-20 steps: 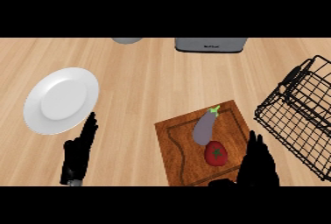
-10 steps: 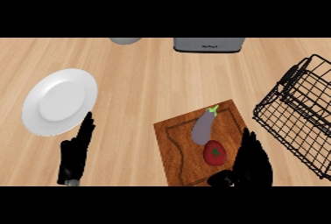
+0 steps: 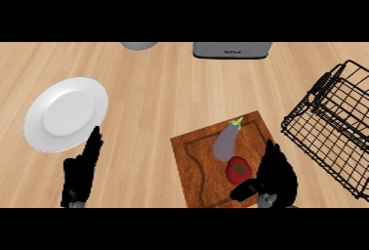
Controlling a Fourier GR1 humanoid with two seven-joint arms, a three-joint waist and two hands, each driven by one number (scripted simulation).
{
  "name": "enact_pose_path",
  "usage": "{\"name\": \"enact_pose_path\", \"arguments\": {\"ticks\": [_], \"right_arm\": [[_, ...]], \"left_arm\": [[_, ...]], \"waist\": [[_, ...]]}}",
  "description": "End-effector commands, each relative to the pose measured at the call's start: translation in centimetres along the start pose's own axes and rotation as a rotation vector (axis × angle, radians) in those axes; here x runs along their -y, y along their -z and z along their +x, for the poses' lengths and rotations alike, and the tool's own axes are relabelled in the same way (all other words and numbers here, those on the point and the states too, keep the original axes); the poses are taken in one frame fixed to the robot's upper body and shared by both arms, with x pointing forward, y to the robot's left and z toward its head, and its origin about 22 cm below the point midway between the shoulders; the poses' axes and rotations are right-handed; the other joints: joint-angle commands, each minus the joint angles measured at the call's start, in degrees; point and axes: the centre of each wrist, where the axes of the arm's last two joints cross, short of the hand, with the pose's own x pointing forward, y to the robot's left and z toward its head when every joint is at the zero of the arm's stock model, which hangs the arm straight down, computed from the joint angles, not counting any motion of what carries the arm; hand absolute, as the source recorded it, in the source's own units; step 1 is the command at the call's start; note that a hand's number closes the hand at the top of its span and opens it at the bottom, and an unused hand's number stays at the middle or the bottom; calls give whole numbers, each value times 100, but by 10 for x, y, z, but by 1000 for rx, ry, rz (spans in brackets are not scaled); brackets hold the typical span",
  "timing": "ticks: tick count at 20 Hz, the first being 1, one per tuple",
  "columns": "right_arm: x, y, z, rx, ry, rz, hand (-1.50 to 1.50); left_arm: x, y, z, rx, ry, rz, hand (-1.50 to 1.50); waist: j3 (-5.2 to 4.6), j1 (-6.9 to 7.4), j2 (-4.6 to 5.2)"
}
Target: Pick the tomato from the cutting board and place it in the tiered basket
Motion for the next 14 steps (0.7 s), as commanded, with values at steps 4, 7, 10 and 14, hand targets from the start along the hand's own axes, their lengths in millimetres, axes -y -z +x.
{"name": "enact_pose_path", "arguments": {"ticks": [4, 7, 10, 14], "right_arm": [[-14, 3, 12, -221, 2, 53, -150], [-22, 3, 12, -220, 13, 76, -150], [-14, 11, 18, -232, 16, 75, -150], [-33, 7, 16, -227, 21, 70, 150]], "left_arm": [[3, -2, -7, -24, 1, -8, 0], [10, -3, 3, -12, -1, -5, 0], [3, 1, -6, -17, 15, -1, 0], [5, -5, -1, -5, 2, -11, 0]], "waist": [[-1, -16, -6], [3, -2, -10], [3, -22, -5], [5, 2, -14]]}}
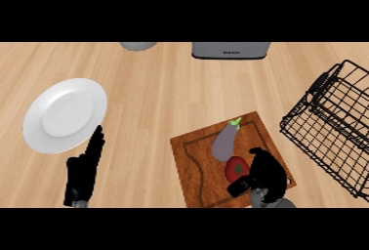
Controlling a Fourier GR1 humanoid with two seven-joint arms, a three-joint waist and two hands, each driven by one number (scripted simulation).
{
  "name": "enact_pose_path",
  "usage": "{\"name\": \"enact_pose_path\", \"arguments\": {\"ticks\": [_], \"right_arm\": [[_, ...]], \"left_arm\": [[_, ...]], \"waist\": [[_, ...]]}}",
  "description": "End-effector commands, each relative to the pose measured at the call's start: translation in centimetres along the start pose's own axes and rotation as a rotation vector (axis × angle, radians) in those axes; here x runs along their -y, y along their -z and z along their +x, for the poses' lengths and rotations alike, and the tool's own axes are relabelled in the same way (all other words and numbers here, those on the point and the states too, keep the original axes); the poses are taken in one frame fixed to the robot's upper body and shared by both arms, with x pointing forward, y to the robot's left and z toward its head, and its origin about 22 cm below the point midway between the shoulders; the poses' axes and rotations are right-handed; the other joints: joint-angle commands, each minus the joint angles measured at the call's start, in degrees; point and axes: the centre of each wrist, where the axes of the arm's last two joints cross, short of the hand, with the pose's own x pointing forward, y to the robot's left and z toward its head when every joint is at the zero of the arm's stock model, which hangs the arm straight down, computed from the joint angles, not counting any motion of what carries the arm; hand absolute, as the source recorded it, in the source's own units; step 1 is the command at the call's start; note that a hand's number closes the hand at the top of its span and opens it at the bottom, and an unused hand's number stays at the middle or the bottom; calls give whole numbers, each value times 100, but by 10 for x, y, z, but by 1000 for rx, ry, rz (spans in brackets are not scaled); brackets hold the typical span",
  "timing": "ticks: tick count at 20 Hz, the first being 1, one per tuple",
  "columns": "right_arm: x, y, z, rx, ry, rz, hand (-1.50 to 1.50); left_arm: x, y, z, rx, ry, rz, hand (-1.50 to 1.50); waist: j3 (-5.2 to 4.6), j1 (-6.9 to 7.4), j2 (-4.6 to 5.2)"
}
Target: Pick the tomato from the cutting board and place it in the tiered basket
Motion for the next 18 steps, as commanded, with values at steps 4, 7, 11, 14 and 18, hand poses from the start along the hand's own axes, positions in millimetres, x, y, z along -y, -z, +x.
{"name": "enact_pose_path", "arguments": {"ticks": [4, 7, 11, 14, 18], "right_arm": [[-23, -13, 19, -136, 28, -8, 150], [-35, -13, 10, -102, -74, -51, 150], [-26, -2, 28, -70, -96, -162, 150], [-10, 13, -57, -6, -163, -167, 150], [46, 42, -153, 118, -263, -176, 150]], "left_arm": [[-17, 3, 0, -23, -4, -1, 0], [0, -8, -7, -21, 2, -3, 0], [2, -5, 1, -12, 3, 5, 0], [1, -15, -11, -45, -13, 9, 0], [-17, -15, -13, -42, -15, 68, 0]], "waist": [[14, 13, 18], [13, -5, 14], [15, 4, 16], [14, -125, -14], [24, -443, -71]]}}
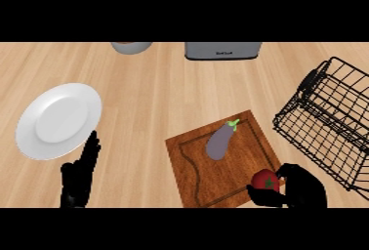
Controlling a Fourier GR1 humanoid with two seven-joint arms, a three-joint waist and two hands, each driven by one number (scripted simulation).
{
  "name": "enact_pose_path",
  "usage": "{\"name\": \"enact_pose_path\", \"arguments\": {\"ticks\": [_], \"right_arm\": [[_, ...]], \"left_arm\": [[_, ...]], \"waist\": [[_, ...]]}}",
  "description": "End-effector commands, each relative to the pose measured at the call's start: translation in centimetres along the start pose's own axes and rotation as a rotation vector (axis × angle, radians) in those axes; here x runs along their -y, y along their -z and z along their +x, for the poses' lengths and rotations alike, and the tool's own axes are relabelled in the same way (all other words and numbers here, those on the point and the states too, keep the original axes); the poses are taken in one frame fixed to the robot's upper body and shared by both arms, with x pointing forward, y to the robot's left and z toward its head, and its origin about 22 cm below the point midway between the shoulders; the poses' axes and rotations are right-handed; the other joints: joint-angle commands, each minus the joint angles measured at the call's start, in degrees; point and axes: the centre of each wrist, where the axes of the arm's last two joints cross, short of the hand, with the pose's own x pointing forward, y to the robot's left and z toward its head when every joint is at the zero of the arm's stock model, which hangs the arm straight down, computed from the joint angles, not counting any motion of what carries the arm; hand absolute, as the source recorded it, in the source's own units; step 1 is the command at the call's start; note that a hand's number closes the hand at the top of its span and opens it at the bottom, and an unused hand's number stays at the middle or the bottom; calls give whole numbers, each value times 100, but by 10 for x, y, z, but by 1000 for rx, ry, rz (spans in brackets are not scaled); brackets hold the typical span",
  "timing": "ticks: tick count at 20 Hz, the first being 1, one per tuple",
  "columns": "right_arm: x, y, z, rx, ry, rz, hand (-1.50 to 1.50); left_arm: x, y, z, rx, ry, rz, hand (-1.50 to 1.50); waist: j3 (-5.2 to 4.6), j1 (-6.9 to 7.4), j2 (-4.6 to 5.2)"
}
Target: Pick the tomato from the cutting board and place it in the tiered basket
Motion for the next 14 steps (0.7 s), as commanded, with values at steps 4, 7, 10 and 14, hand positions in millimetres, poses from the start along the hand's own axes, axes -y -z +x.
{"name": "enact_pose_path", "arguments": {"ticks": [4, 7, 10, 14], "right_arm": [[72, -11, -120, 63, 38, -107, 150], [100, -22, -133, 71, 249, -212, 150], [136, -42, -133, 107, 386, -307, 150], [174, -79, -141, 170, 460, -477, 150]], "left_arm": [[-4, -4, -4, -16, 1, 22, 0], [-15, -10, -7, -35, -4, 56, 0], [8, -9, -3, -36, -16, 23, 0], [-11, -12, -5, -17, 11, 58, 0]], "waist": [[11, -265, 15], [15, -336, -25], [8, -276, 4], [6, -293, -21]]}}
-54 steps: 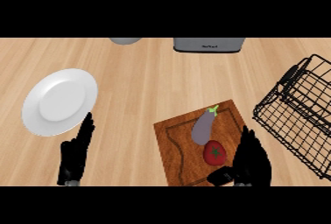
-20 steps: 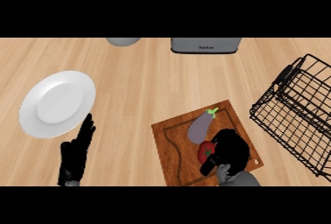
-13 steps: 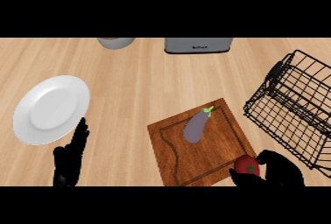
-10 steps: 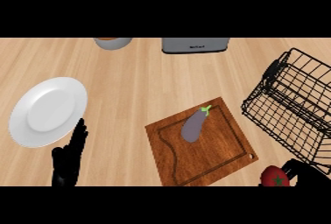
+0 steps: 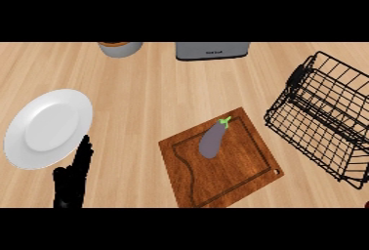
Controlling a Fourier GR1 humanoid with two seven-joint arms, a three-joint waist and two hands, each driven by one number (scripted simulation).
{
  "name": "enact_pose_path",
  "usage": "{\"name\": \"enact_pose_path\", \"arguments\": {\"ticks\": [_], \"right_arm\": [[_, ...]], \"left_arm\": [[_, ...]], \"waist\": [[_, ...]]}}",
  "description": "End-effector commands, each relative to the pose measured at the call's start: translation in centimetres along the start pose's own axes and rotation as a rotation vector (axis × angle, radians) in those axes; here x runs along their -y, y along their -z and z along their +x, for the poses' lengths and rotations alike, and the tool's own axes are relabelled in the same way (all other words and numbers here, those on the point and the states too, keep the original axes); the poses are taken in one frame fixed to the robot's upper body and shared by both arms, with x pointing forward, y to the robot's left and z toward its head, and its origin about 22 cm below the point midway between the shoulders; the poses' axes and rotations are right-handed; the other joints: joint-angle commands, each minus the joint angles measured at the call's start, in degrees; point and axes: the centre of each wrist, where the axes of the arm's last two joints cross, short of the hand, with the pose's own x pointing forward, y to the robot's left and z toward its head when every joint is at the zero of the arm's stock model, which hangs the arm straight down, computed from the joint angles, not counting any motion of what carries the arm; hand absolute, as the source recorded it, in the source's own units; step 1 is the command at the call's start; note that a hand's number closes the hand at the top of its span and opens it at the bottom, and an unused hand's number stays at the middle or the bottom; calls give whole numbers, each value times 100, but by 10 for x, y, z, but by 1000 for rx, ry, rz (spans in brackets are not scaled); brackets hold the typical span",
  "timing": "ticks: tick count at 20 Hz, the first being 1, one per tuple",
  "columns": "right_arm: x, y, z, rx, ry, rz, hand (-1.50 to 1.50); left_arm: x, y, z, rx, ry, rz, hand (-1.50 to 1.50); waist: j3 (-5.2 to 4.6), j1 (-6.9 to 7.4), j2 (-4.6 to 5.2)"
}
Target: Pick the tomato from the cutting board and place it in the tiered basket
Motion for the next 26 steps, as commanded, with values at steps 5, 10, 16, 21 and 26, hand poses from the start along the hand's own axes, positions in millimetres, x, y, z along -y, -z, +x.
{"name": "enact_pose_path", "arguments": {"ticks": [5, 10, 16, 21, 26], "right_arm": [[90, -35, 25, 179, -38, -209, 150], [127, -21, 29, 143, -4, -250, 150], [171, -14, 45, 87, 50, -297, 150], [183, 25, 70, 27, 46, -277, 150], [167, 60, 65, 53, 45, -252, 150]], "left_arm": [[5, -7, -3, -5, 6, -18, 0], [12, -1, -8, 12, 4, -40, 0], [30, 7, 13, 40, 13, -66, 0], [20, 24, 14, 30, 7, -89, 0], [5, 14, 3, 27, 20, -90, 0]], "waist": [[-9, 70, 17], [-15, 246, 68], [-7, 385, 94], [-2, 542, 140], [4, 566, 135]]}}
